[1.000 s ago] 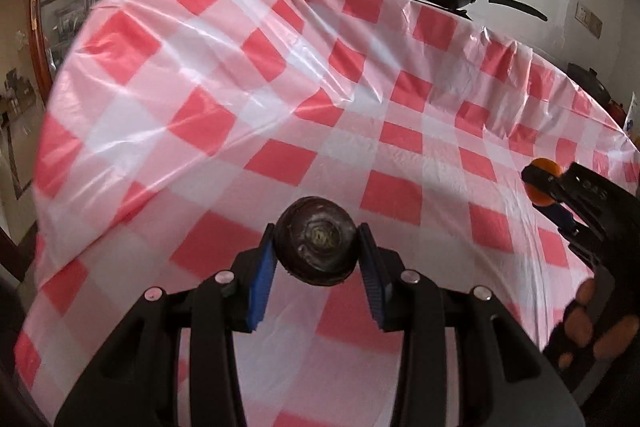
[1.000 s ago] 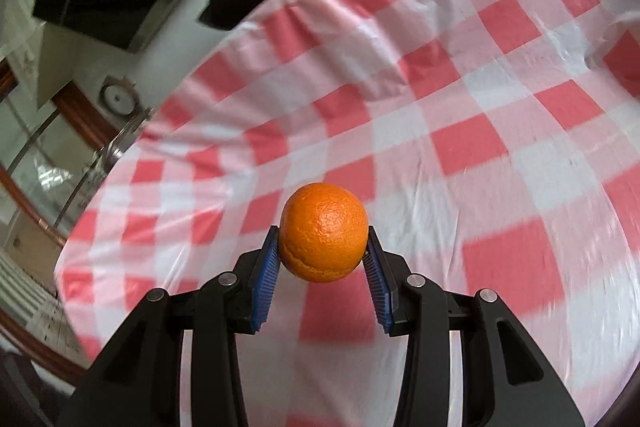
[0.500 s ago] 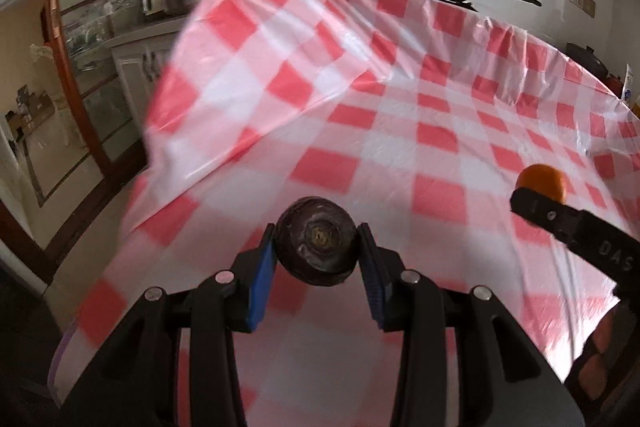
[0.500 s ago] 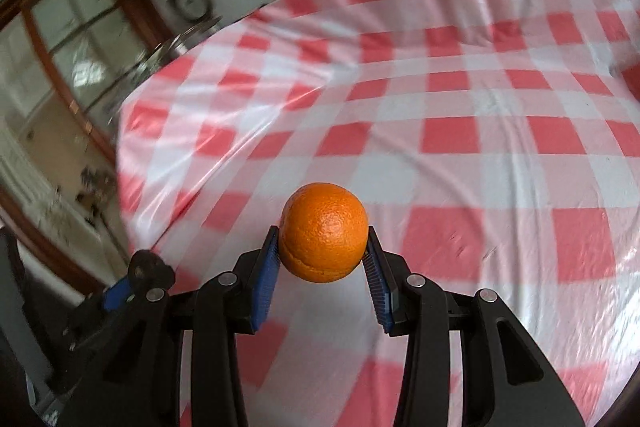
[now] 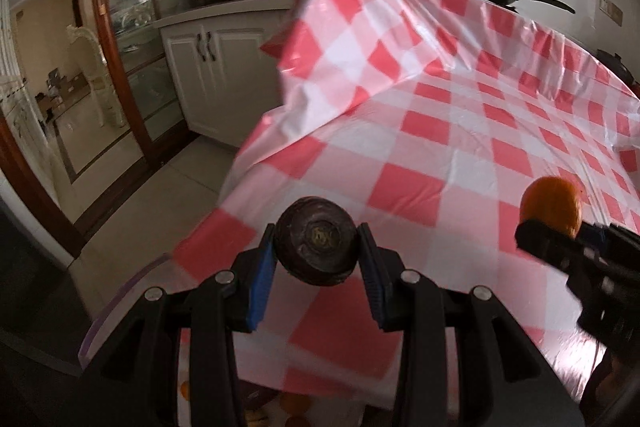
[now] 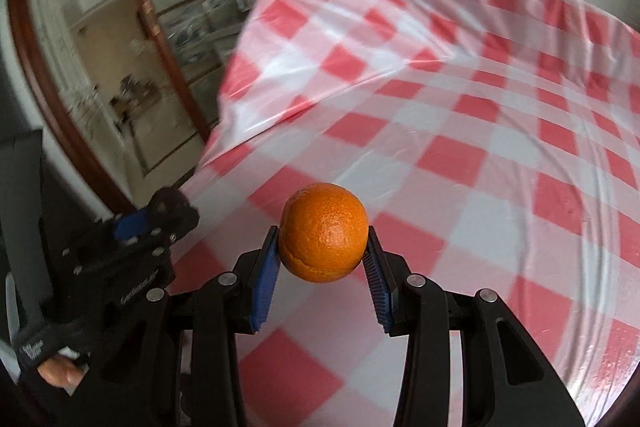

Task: Organize fruits
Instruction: 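Carry the orange and dark brown fruit in both tools over the white box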

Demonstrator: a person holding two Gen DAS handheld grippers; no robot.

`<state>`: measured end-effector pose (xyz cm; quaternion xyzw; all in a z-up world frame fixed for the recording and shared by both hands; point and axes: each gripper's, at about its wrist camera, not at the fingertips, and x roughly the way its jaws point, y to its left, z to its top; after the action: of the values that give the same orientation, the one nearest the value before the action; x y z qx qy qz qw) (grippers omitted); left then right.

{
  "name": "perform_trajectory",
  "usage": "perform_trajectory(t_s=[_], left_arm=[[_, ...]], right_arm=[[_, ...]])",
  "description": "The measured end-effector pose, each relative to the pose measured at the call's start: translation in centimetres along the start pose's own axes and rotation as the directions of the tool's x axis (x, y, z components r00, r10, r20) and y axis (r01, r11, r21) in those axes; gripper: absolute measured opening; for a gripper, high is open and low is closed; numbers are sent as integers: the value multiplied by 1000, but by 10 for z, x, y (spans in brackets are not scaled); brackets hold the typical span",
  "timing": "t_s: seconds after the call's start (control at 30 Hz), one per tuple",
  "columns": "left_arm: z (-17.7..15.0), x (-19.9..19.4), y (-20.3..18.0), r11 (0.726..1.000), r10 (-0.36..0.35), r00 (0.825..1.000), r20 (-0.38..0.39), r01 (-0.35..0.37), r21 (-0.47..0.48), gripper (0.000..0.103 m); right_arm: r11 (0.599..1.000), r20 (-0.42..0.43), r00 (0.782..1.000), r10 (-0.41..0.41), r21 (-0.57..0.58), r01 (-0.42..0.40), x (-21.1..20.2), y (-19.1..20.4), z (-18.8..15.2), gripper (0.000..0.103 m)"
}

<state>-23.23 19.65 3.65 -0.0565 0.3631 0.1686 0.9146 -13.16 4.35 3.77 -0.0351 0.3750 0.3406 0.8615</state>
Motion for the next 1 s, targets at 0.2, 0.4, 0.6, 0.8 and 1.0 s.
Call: perform_trajectory(t_s=[0.2, 0.4, 0.6, 0.8, 1.0], left_arm=[[-10, -13, 33, 997, 60, 998, 3, -60, -38, 40], [-25, -32, 82, 987, 108, 994, -4, -108, -121, 40], [-51, -33, 131, 964, 195, 979, -56, -202, -175, 40], [-94, -3, 174, 935, 207, 958, -196, -253, -250, 40], [-134, 39, 191, 922, 159, 933, -324, -257, -290, 40]], right_arm=[[985, -34, 996, 80, -152, -84, 4, 48, -14, 41], [950, -61, 982, 177, -249, -186, 3, 88, -23, 41], [896, -146, 964, 223, -360, -261, 14, 129, -45, 41], [810, -286, 928, 240, -467, -353, 39, 174, -80, 41], [765, -446, 885, 131, -522, -376, 86, 196, -120, 41]])
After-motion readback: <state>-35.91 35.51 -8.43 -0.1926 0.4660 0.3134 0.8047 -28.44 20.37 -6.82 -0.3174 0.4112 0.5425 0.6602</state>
